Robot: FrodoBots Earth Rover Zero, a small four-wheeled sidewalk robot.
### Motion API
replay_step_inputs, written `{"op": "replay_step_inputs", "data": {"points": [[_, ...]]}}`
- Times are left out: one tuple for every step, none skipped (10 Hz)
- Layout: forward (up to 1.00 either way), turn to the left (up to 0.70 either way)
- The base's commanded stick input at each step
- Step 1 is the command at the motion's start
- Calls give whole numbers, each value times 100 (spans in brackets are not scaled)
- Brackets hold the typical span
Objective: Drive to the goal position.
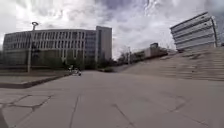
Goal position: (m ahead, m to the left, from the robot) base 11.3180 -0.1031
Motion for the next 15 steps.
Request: {"op": "replay_step_inputs", "data": {"points": [[100, 40], [100, 40], [100, 40], [100, 0], [100, 0], [100, 0], [100, 0], [100, 12], [100, 34], [100, 31], [100, 10], [100, 0], [100, 0], [100, 0], [100, 0]]}}
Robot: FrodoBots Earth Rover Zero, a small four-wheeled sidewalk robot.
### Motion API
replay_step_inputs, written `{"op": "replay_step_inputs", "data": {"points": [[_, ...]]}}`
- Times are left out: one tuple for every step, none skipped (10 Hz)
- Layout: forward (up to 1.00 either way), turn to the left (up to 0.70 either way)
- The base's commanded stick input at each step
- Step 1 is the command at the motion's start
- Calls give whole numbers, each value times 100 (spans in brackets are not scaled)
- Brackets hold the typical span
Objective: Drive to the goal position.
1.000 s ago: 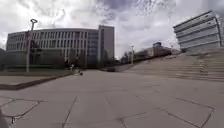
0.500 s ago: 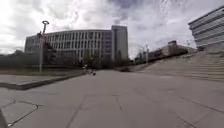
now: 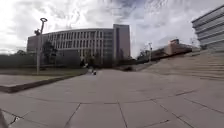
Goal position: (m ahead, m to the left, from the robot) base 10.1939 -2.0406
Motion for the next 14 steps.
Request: {"op": "replay_step_inputs", "data": {"points": [[100, -32], [100, -38], [100, -39], [100, -40], [100, -15], [100, 0], [100, 0], [100, 0], [100, 0], [100, -19], [100, -34], [100, -40], [100, -40], [100, -2]]}}
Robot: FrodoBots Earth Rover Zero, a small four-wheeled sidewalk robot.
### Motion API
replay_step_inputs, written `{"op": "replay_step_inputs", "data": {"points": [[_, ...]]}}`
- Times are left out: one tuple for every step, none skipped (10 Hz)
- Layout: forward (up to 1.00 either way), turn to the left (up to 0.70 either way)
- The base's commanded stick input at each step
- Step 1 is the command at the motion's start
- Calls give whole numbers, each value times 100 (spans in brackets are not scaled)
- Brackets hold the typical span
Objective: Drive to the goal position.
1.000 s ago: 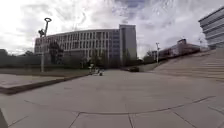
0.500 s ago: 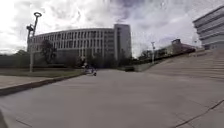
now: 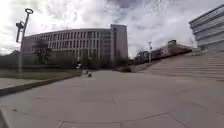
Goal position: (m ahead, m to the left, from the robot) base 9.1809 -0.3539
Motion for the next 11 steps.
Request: {"op": "replay_step_inputs", "data": {"points": [[100, 0], [100, 0], [100, 0], [100, 0], [100, 0], [100, 0], [100, 0], [100, 0], [100, 0], [100, 0], [100, 0]]}}
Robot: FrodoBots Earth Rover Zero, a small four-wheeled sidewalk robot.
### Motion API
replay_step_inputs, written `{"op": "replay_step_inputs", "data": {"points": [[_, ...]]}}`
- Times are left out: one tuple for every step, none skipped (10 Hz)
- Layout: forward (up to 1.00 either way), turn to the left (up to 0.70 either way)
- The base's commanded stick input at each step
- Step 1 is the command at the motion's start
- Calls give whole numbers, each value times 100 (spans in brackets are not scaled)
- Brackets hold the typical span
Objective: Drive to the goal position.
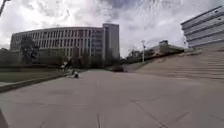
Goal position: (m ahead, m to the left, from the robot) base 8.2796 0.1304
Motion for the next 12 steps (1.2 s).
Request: {"op": "replay_step_inputs", "data": {"points": [[100, 0], [100, 0], [100, 0], [100, 0], [100, 0], [100, 0], [100, 0], [100, 0], [100, 0], [100, 0], [100, 0], [100, 0]]}}
